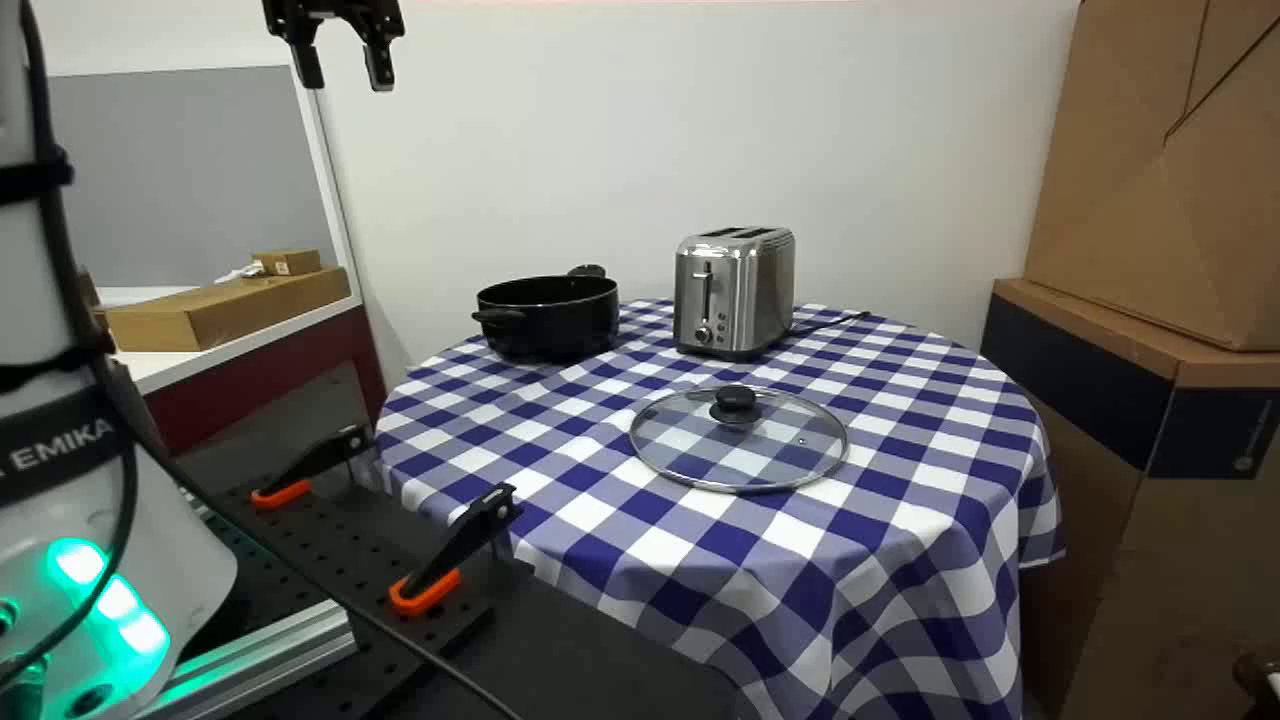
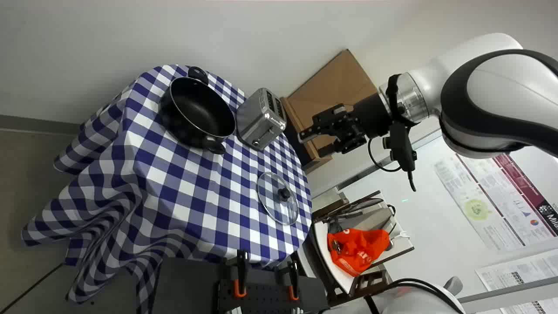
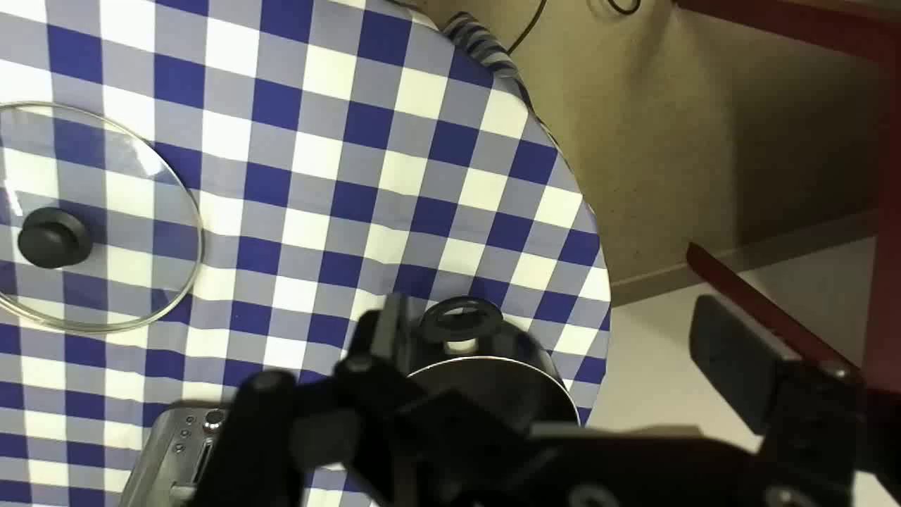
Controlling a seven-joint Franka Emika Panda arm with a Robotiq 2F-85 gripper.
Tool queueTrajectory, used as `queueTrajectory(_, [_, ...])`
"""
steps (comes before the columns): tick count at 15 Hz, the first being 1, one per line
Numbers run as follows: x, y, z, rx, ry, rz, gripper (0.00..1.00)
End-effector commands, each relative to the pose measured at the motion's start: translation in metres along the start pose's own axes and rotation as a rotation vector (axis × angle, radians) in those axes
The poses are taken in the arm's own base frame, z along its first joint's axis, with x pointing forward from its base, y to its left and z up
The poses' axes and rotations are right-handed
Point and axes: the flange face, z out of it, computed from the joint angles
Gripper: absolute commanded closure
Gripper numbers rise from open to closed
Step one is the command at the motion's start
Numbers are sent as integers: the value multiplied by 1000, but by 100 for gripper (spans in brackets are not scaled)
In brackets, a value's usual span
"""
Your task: Press down on the press handle of the toaster
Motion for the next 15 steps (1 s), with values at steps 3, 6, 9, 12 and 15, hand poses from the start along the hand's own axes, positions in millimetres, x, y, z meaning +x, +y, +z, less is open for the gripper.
queueTrajectory(3, [11, 10, -3, 2, 12, 12, 0])
queueTrajectory(6, [32, 31, -10, -1, 57, 52, 0])
queueTrajectory(9, [62, 65, -17, 4, 97, 104, 29])
queueTrajectory(12, [98, 99, -21, 2, 118, 132, 45])
queueTrajectory(15, [132, 125, -15, -12, 114, 134, 68])
